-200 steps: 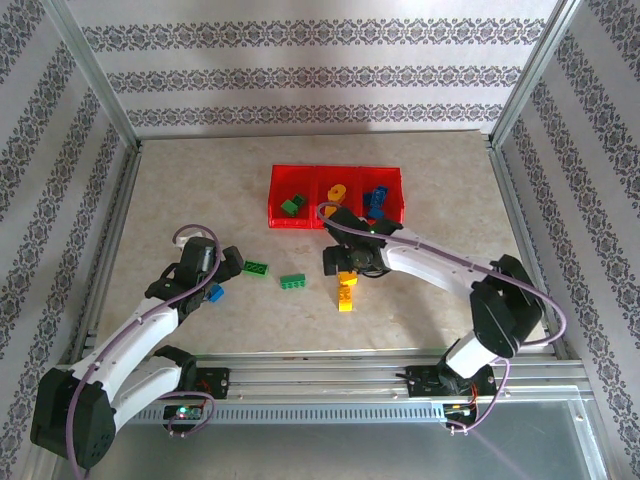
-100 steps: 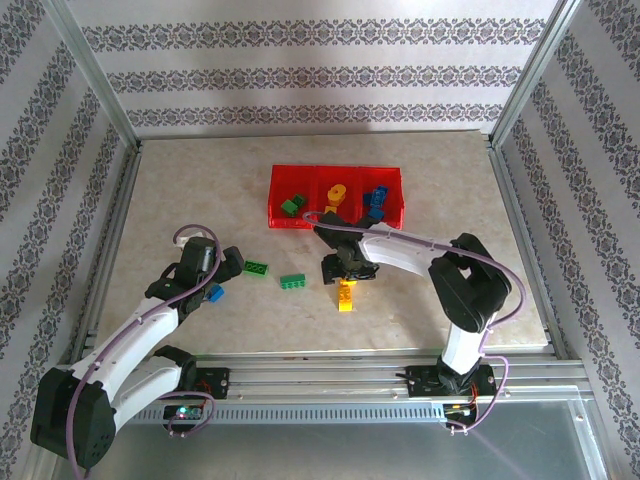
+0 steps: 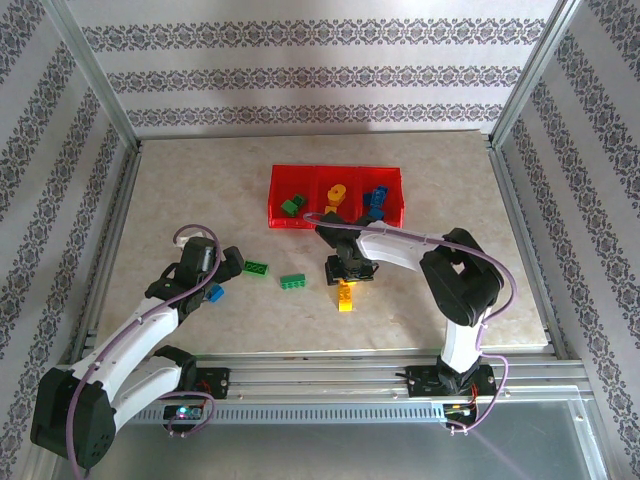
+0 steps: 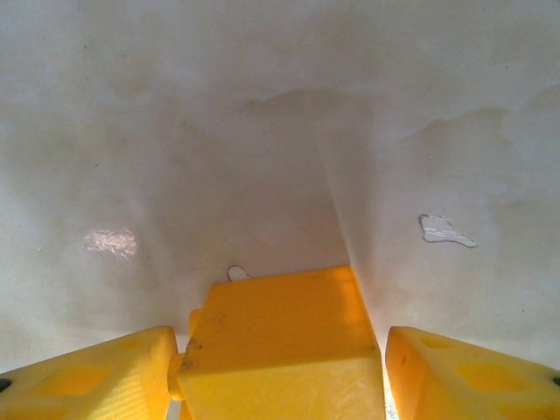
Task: Sort the legos into containers by color
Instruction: Pick up the lego from the center of the table.
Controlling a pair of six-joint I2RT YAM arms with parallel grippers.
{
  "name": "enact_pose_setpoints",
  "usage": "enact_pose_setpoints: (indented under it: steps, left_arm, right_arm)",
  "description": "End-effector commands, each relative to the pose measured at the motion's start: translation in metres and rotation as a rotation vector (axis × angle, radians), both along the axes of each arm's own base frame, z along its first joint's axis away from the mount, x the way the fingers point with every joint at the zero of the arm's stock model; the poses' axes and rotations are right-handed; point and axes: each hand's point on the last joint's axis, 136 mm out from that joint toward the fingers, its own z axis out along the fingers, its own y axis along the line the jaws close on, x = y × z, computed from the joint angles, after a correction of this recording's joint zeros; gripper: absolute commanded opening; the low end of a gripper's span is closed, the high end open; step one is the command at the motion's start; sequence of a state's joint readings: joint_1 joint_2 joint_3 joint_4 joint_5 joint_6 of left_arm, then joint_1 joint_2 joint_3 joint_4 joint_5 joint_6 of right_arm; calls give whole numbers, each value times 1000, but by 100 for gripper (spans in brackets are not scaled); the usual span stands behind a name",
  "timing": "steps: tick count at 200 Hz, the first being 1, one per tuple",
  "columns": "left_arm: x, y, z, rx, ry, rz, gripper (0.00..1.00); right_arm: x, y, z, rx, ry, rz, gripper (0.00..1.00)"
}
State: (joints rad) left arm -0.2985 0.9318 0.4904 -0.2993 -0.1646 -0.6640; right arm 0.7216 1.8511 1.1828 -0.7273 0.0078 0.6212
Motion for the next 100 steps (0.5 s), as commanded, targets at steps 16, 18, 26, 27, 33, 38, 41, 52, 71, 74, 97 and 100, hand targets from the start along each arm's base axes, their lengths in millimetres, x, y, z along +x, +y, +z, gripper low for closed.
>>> enact_pose_setpoints:
  steps: [16, 18, 26, 27, 33, 38, 41, 52, 71, 74, 97, 100]
  left_arm:
    - [6, 5, 6, -14, -30, 36, 100]
    - [6, 5, 6, -14, -30, 35, 100]
    - [6, 5, 6, -13, -29, 37, 100]
    - [6, 5, 5, -13, -28, 37, 100]
    - [6, 6, 6, -12, -30, 38, 100]
    - [6, 6, 5, -12, -30, 38, 100]
    - [6, 6, 5, -12, -29, 39, 100]
    - [6, 6, 5, -12, -30, 39, 100]
    - [6, 6, 4, -12, -29, 41, 100]
    - [6, 6, 4, -12, -29, 41, 100]
    - [6, 6, 4, -11, -28, 40, 100]
    - [6, 6, 4, -11, -29, 41, 100]
  right_arm:
    - [5, 2, -2, 8, 12, 2, 60]
    - [5, 2, -2, 8, 11, 2, 59]
    - [6, 3, -2, 8, 11, 2, 58]
    - [6, 3, -2, 8, 11, 2, 58]
    - [7, 3, -3, 7, 11, 3, 58]
    - [7, 3, -3, 7, 10, 4, 57]
    - [8, 4, -2, 9, 8, 4, 56]
    - [9, 5, -1, 12, 5, 4, 55]
    - [11, 7, 1, 17, -2, 8, 52]
    - [12, 7, 2, 17, -4, 8, 51]
    - [14, 10, 7, 27, -16, 11, 48]
    - [15, 10, 8, 28, -18, 11, 47]
